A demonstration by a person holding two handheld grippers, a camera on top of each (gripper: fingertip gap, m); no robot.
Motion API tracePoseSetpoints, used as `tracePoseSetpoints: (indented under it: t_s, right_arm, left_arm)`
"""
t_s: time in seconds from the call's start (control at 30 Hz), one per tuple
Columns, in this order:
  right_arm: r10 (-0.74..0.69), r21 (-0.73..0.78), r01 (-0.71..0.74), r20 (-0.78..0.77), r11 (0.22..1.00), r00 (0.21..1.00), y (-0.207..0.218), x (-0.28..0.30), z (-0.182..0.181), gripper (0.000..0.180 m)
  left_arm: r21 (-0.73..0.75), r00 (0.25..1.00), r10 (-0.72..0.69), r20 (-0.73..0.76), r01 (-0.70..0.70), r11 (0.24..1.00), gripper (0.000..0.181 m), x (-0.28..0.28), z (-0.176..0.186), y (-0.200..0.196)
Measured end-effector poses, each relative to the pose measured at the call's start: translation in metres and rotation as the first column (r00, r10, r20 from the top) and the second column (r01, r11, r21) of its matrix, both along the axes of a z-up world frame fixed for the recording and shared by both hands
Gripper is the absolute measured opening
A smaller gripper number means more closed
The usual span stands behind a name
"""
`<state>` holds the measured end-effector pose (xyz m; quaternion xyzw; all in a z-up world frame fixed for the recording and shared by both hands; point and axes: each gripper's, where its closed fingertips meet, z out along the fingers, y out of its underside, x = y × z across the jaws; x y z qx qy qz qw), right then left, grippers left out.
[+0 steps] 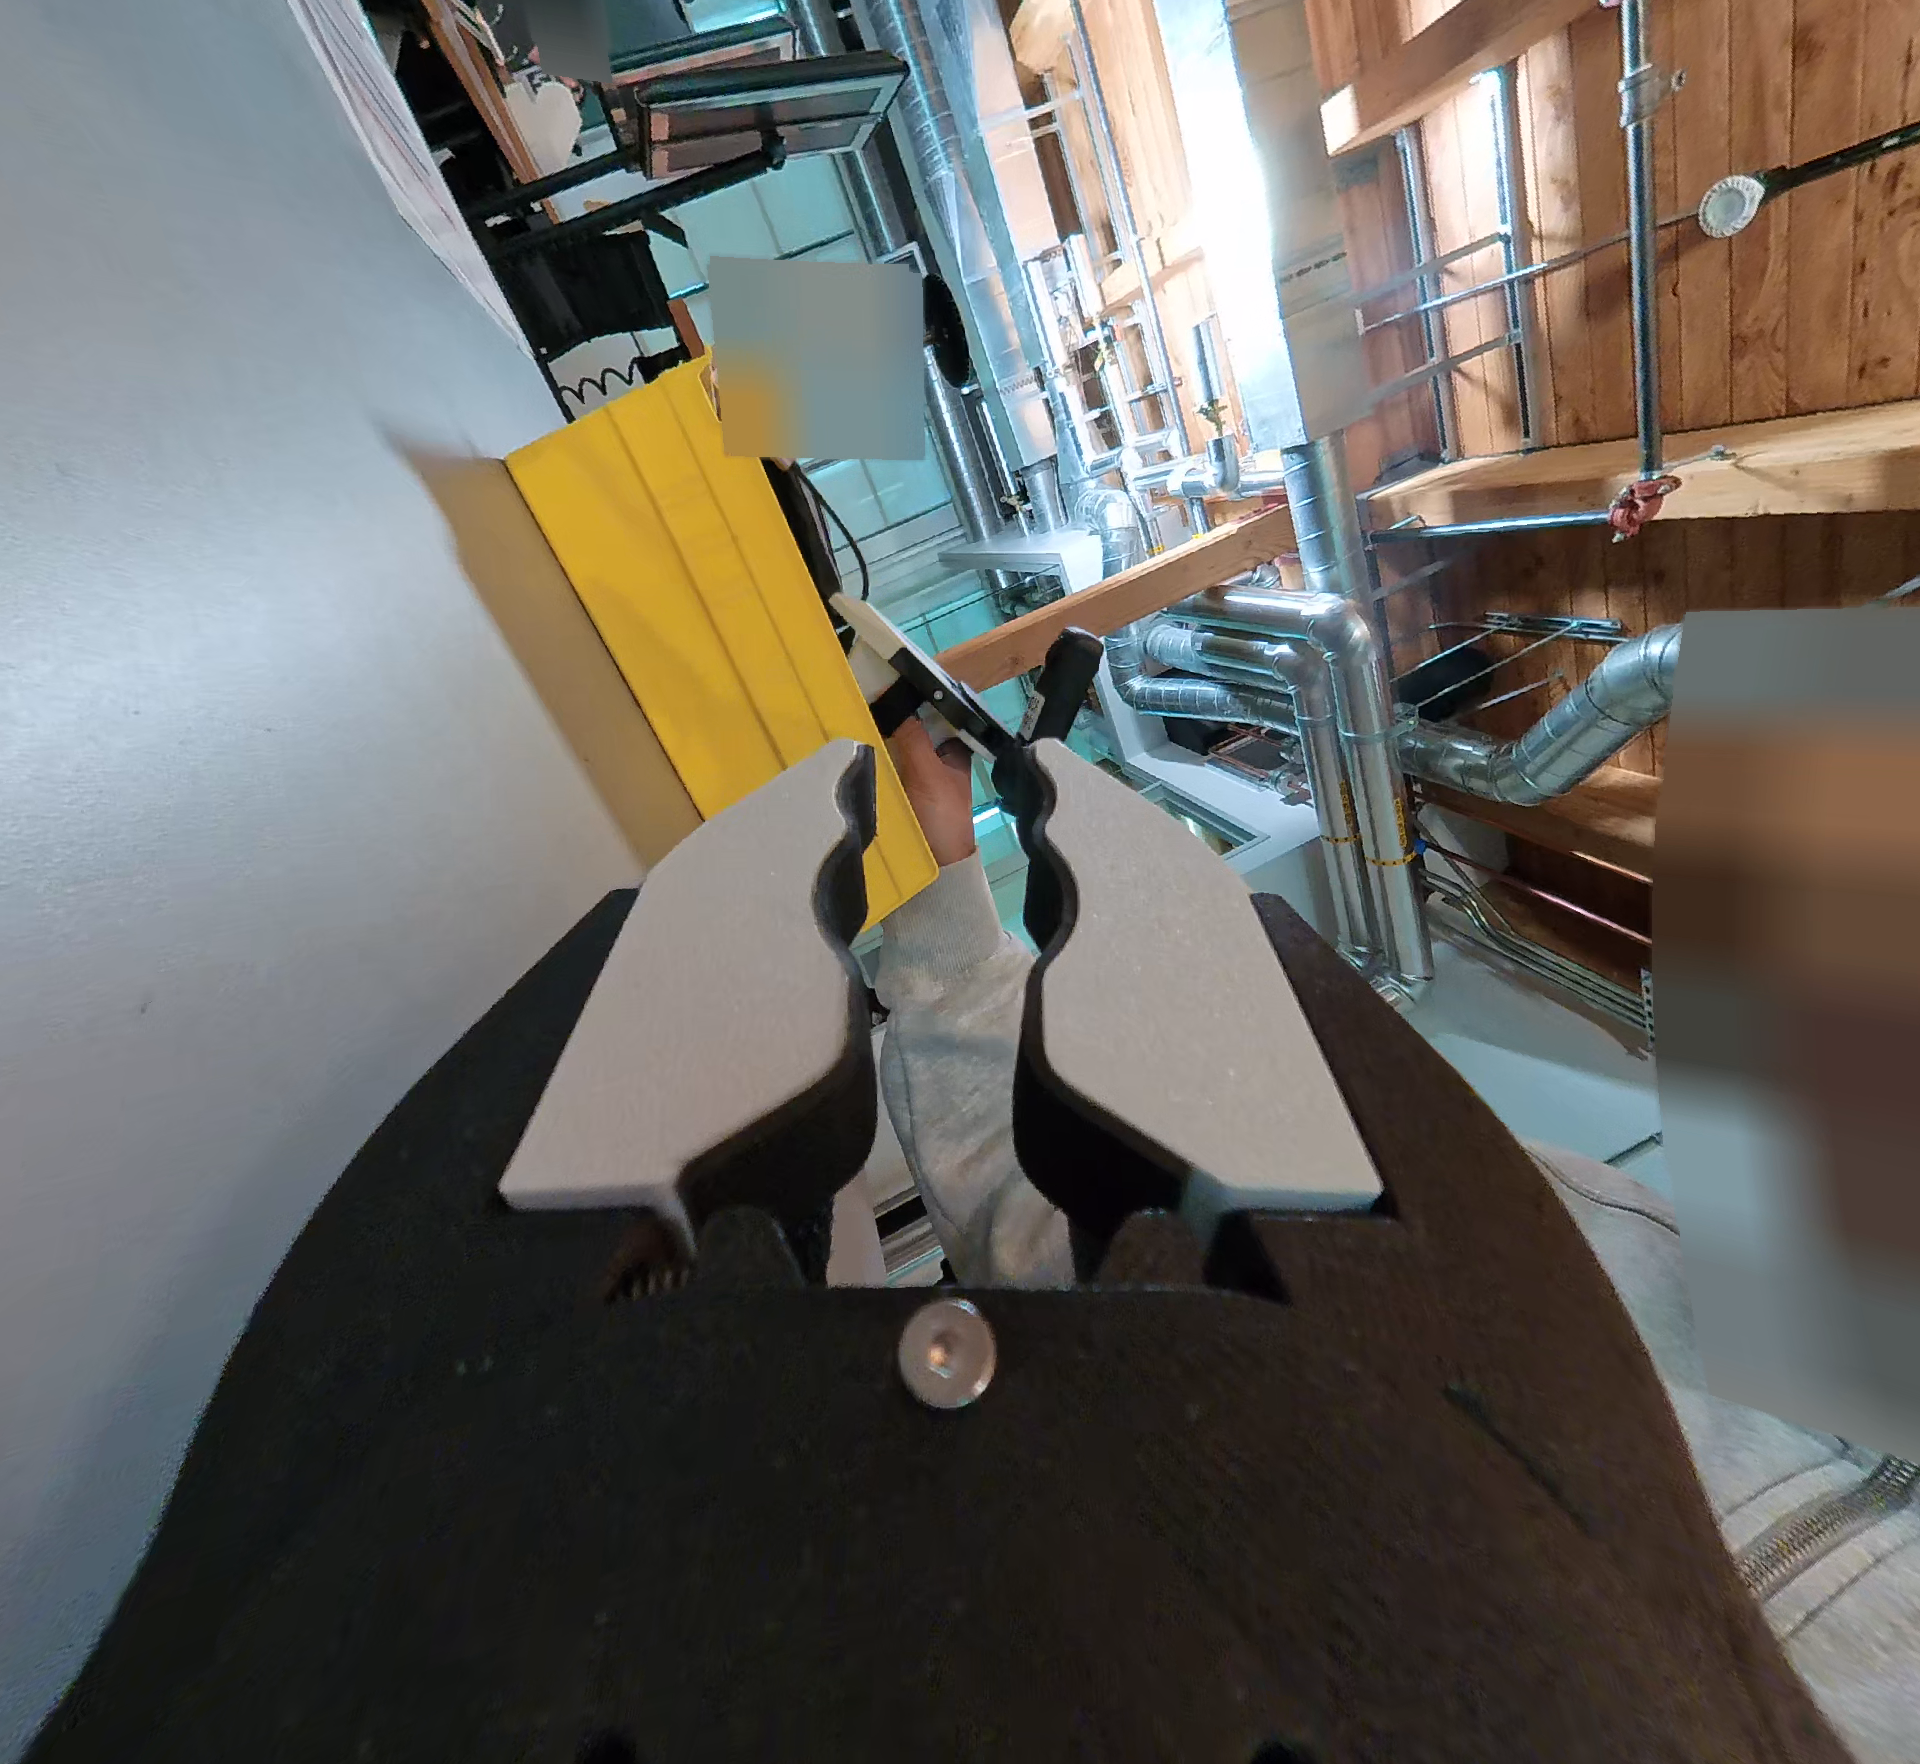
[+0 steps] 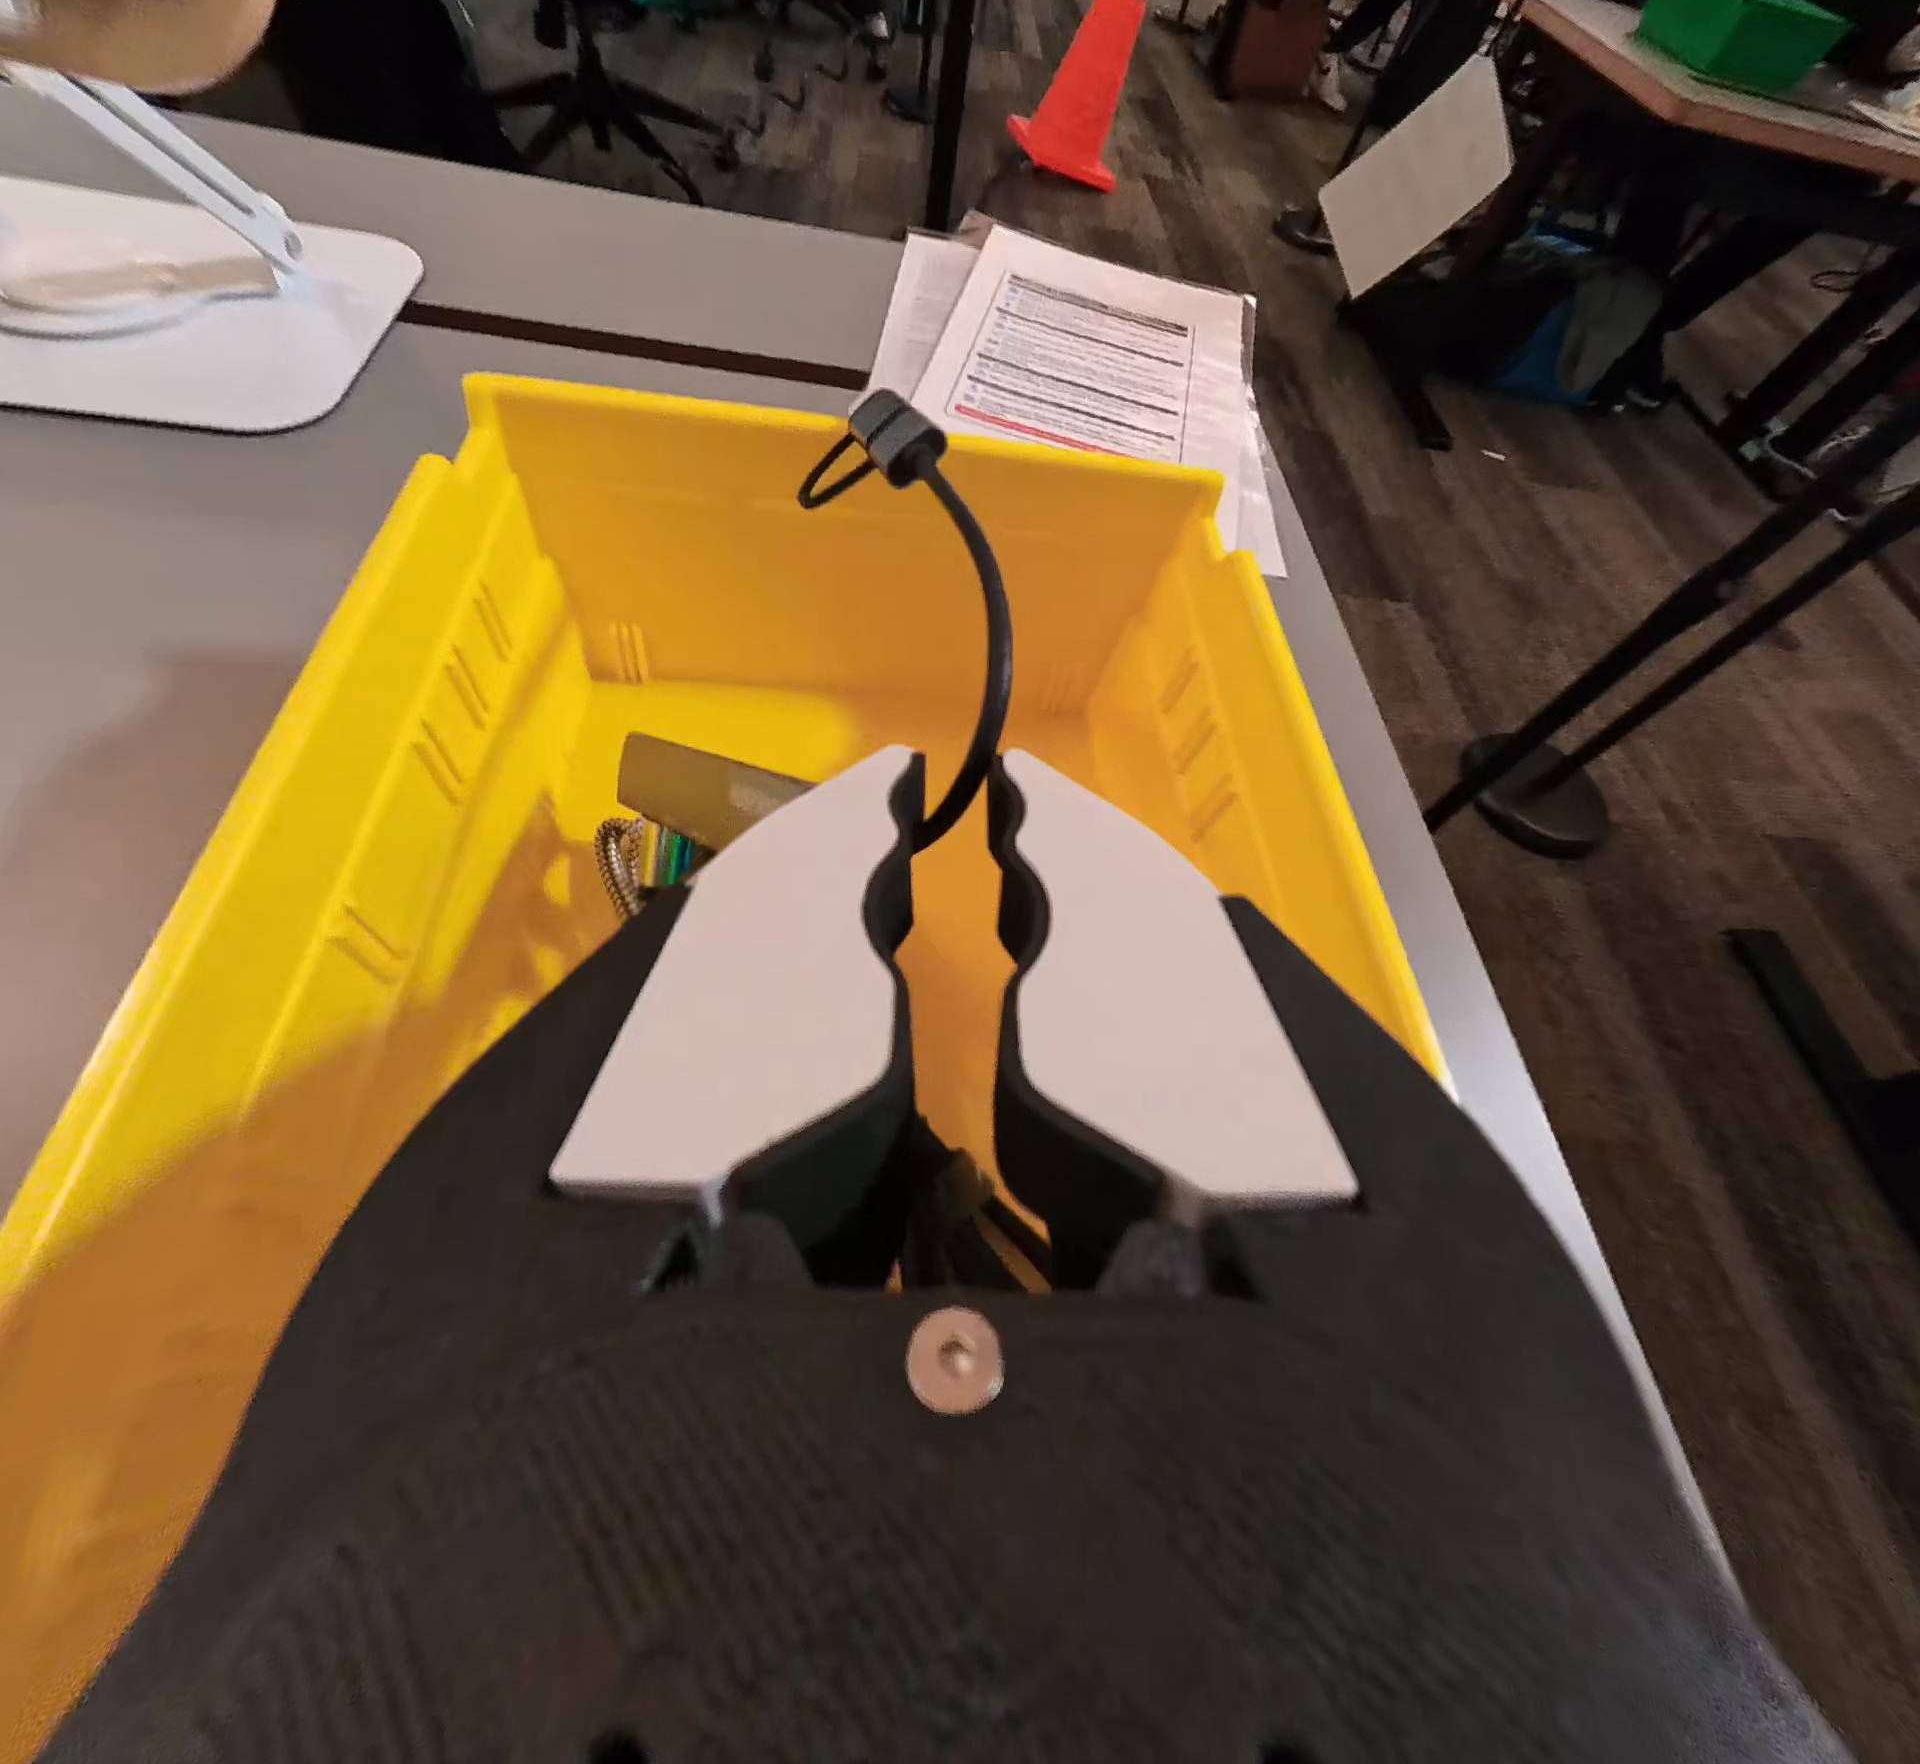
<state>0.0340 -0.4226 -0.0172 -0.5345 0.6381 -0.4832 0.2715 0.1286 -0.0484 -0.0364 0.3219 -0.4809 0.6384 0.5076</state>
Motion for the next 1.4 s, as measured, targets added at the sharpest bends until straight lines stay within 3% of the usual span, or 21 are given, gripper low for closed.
tracePoseSetpoints:
  t_s: [0.33,0.53,0.67,1.0,1.4]
  right_arm:
    - [-0.097,-0.089,0.081,-0.185,0.993,0.978,-0.013,-0.016,-0.028,0.012]
    - [-0.123,0.012,0.132,-0.289,0.991,0.949,-0.022,-0.029,-0.054,0.013]
    - [-0.112,0.067,0.135,-0.278,0.989,0.954,-0.022,-0.032,-0.057,0.016]
    - [-0.121,-0.068,0.11,-0.176,0.992,0.977,-0.024,-0.032,-0.037,0.036]
    - [-0.082,-0.029,0.079,-0.127,0.996,0.989,-0.019,-0.031,-0.031,0.033]
  left_arm:
    - [-0.008,1.0,-0.019,-0.012,0.019,1.0,0.027,-0.004,0.001,-0.002]
    - [-0.011,0.999,-0.026,-0.02,0.026,1.0,0.027,-0.005,0.0,-0.003]
    - [-0.009,0.999,-0.034,-0.024,0.034,0.999,0.027,-0.006,0.0,-0.004]
    - [-0.019,0.998,-0.038,-0.041,0.037,0.999,0.028,-0.006,-0.001,-0.004]
    - [-0.029,0.997,-0.042,-0.059,0.04,0.999,0.028,-0.006,-0.001,-0.004]
